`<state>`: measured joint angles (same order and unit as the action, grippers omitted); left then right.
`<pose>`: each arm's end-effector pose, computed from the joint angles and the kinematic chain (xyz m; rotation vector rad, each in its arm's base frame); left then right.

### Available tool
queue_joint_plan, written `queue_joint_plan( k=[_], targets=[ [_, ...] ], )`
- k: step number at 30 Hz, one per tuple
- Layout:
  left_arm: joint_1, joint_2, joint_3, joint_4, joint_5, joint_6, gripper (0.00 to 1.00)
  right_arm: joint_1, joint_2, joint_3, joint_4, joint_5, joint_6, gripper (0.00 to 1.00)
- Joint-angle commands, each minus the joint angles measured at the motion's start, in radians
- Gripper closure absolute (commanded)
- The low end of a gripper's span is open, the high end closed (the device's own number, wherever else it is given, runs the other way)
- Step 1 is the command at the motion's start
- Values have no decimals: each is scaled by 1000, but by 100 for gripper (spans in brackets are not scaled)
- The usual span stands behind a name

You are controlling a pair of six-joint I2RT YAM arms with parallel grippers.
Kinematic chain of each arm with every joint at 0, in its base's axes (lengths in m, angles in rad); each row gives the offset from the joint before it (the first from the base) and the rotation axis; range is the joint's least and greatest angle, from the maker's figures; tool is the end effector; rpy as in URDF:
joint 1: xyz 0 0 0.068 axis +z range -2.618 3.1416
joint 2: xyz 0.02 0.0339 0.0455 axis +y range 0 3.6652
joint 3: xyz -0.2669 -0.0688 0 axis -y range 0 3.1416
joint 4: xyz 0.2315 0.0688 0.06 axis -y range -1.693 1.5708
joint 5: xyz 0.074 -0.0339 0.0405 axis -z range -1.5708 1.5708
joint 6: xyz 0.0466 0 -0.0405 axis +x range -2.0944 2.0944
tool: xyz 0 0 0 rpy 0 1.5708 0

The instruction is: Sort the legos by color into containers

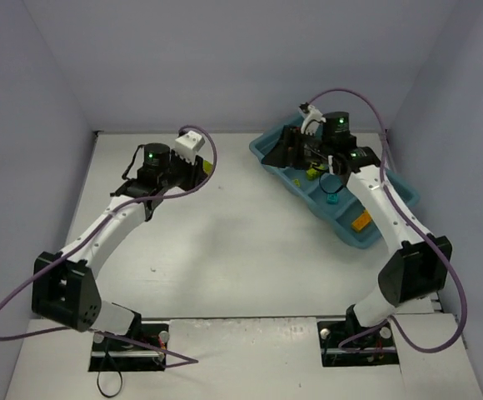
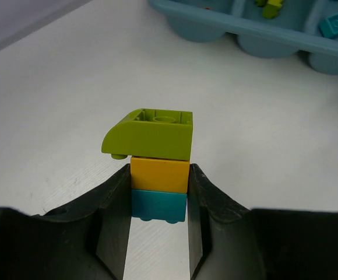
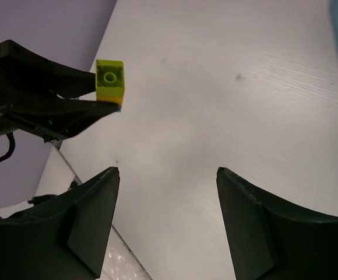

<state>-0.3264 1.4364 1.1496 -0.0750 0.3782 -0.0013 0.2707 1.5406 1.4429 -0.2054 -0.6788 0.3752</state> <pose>0.3099 -0.1231 0.3285 0.5650 1.8661 -0.5828 0.3327 0.1227 0.3845 -0.3897 1.9063 1.0699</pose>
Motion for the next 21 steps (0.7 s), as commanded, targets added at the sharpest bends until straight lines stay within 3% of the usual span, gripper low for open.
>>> queue_joint_plan(
  k=[1,8,21],
  targets=[
    [-40,-108,-48,95,123,118,89,91,47,91,54,-105,45,36],
    [-121,-280,-97,-44,122,233,89,208,114,154,81,-145,109,36],
    [-160,-358,-126,-141,71,282,89,324,158,172,83,-151,130,36]
  ],
)
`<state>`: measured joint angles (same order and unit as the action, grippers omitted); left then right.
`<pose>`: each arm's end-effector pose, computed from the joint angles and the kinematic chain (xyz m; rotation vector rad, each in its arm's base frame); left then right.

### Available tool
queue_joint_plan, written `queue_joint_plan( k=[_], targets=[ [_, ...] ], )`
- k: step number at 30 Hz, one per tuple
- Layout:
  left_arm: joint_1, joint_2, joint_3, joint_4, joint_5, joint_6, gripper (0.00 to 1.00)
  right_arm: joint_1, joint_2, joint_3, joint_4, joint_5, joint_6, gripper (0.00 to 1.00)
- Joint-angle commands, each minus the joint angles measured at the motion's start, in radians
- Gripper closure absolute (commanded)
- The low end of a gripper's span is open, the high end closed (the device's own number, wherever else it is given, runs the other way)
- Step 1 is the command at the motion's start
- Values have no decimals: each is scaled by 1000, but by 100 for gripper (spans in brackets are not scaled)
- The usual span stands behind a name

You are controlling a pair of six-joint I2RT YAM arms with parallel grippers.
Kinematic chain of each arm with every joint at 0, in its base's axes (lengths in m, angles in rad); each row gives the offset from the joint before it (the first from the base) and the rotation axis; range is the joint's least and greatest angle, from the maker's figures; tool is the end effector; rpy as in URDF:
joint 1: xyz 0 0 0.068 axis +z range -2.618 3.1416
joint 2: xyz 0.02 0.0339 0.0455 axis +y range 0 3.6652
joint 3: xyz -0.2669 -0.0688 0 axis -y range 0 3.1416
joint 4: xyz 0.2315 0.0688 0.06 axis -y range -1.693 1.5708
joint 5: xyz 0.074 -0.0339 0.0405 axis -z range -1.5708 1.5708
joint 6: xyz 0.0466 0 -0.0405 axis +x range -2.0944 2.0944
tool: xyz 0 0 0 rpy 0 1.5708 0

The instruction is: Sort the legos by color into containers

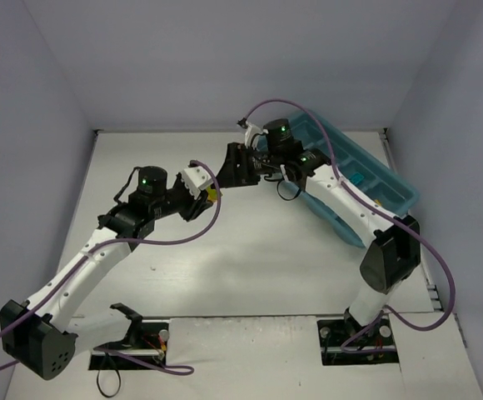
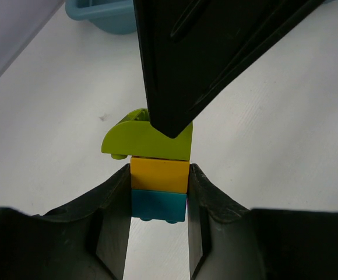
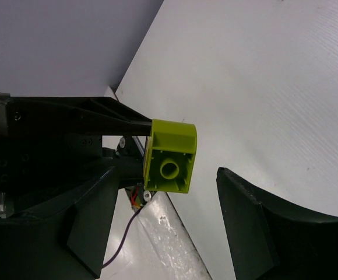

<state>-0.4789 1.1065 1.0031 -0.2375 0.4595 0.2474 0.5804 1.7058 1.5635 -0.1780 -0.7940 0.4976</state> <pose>0.2088 -0.1317 0.3492 0.9650 1.6588 -0.5943 0.3120 0.2443 0.3709 -0.6816 1.9561 1.4480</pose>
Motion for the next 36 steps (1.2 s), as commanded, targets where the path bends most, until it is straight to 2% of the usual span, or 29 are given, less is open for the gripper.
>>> queue_joint_plan(
  k=[1,9,14,15,16,18,19,22,25,32,36],
  targets=[
    [-7,-28,22,21,-13,33,89,19,-3,52,55,-39,9,36],
    [-7,-25,26,41,-16,43,89,36,21,36,55,-54,15,36],
    [-7,-22,29,44,-15,43,89,36,31,43,55,-44,4,46],
    [-9,-20,29,47,-15,46,89,36,35,46,55,-45,4,50],
    [-9,-20,28,47,-15,46,89,38,35,47,55,-45,4,61],
    [-7,-14,28,47,-12,47,89,36,40,49,57,-47,2,72],
    [-7,-14,26,47,-12,47,89,36,41,49,57,-45,1,82],
    [-9,-13,22,49,-10,46,89,32,44,46,57,-50,-5,100],
    [-7,-14,6,52,-10,50,90,0,31,24,57,-45,-21,100],
    [-7,-14,-21,67,-8,46,91,-232,-35,-45,55,-88,-60,100],
    [-7,-5,-31,76,-10,43,92,-312,-38,-53,43,-117,-89,100]
  ],
)
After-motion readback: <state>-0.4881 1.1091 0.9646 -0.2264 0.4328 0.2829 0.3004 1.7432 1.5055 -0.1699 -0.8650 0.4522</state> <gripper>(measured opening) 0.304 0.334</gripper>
